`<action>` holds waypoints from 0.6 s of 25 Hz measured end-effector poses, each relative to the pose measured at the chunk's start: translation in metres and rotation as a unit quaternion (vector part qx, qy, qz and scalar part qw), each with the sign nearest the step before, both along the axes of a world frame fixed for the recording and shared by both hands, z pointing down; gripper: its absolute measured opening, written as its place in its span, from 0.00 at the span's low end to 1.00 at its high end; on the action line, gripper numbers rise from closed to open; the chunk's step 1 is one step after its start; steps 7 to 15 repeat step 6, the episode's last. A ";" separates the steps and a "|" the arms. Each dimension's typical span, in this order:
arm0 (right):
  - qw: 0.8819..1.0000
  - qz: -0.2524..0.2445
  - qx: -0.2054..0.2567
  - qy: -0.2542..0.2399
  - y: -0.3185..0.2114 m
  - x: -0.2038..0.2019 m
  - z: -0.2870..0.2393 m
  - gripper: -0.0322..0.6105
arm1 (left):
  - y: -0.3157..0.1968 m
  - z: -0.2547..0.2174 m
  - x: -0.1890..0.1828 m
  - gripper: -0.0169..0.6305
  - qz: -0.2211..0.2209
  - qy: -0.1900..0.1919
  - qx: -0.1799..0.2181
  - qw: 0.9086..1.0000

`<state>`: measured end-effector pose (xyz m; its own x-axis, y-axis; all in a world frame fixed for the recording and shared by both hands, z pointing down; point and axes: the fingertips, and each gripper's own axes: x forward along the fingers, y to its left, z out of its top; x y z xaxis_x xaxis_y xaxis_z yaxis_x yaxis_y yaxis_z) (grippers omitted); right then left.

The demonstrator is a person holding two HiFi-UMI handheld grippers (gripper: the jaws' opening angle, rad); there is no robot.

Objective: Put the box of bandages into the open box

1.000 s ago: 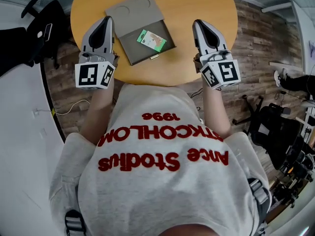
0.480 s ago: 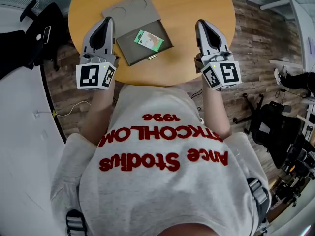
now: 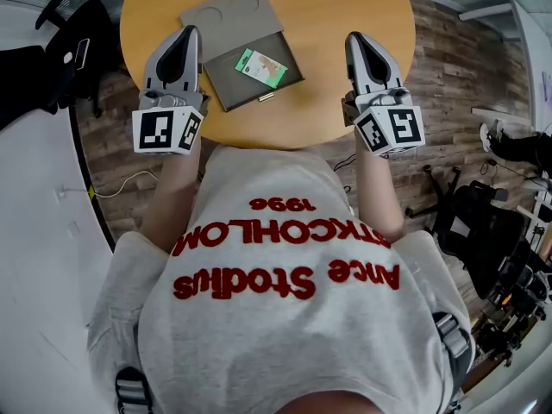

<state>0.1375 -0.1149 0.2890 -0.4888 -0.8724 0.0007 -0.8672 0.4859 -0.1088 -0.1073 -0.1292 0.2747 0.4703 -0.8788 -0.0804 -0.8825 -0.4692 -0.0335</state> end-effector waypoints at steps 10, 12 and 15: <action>1.000 -0.006 0.002 -0.002 0.000 -0.005 -0.001 0.06 | 0.002 0.001 -0.004 0.04 -0.006 -0.001 0.000 1.000; 1.000 -0.006 0.002 -0.002 0.000 -0.005 -0.001 0.06 | 0.002 0.001 -0.004 0.04 -0.006 -0.001 0.000 1.000; 1.000 -0.006 0.002 -0.002 0.000 -0.005 -0.001 0.06 | 0.002 0.001 -0.004 0.04 -0.006 -0.001 0.000 1.000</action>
